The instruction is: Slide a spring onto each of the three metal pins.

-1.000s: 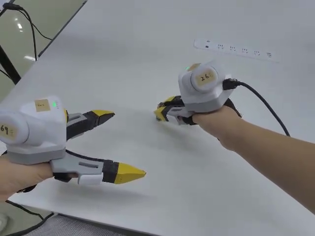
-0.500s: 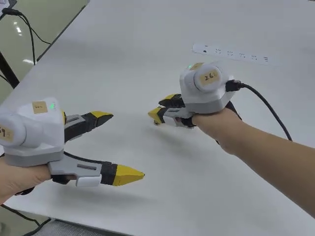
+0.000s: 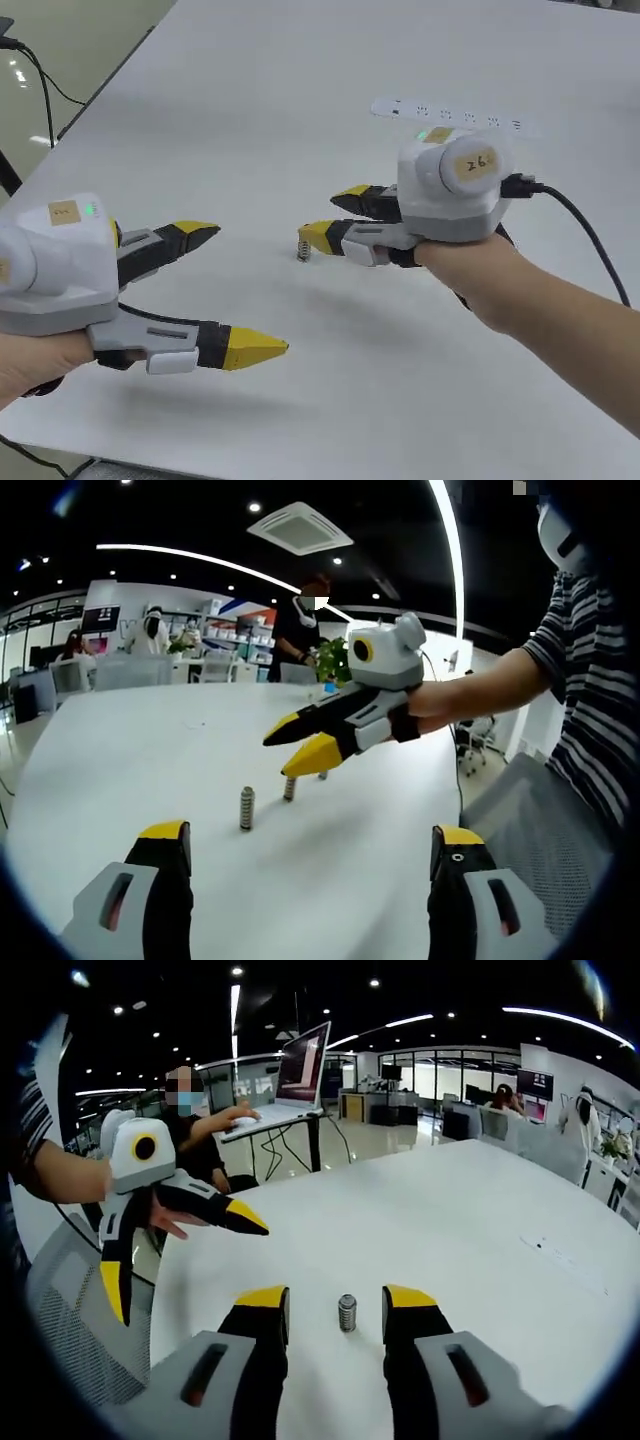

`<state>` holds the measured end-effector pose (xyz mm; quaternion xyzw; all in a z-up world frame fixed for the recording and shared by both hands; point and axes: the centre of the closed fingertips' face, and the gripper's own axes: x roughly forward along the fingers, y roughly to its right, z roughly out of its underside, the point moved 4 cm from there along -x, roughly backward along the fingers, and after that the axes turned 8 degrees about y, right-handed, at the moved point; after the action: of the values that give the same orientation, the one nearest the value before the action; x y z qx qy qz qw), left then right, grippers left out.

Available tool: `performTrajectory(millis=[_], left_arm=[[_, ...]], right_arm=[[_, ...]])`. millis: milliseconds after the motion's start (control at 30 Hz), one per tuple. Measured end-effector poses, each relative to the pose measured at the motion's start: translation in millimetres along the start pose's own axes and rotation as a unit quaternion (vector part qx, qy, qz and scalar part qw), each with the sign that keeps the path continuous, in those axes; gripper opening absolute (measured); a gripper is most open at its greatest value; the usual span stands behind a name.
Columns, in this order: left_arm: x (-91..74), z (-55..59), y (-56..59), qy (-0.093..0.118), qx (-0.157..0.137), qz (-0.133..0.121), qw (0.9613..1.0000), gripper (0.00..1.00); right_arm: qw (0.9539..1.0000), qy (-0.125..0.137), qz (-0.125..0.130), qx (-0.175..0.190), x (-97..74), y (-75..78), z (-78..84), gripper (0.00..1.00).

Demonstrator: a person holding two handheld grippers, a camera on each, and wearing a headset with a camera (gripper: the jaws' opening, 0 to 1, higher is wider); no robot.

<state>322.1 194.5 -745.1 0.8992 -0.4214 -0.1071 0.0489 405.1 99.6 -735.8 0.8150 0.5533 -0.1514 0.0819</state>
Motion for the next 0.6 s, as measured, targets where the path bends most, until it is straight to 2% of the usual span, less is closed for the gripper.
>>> performTrajectory(millis=[300, 600], left_arm=[[4.4, -12.6, 4.2, 0.009, 0.007, 0.005, 0.9999, 0.98], [4.1, -23.4, 10.9, 0.016, 0.019, 0.012, 0.9996, 0.98]], right_arm=[[0.9989, 0.045, -0.010, -0.009, -39.4, -13.4, 5.2, 0.52], [0.9962, 0.082, 0.012, 0.024, -92.5, -14.2, 25.5, 0.66]])
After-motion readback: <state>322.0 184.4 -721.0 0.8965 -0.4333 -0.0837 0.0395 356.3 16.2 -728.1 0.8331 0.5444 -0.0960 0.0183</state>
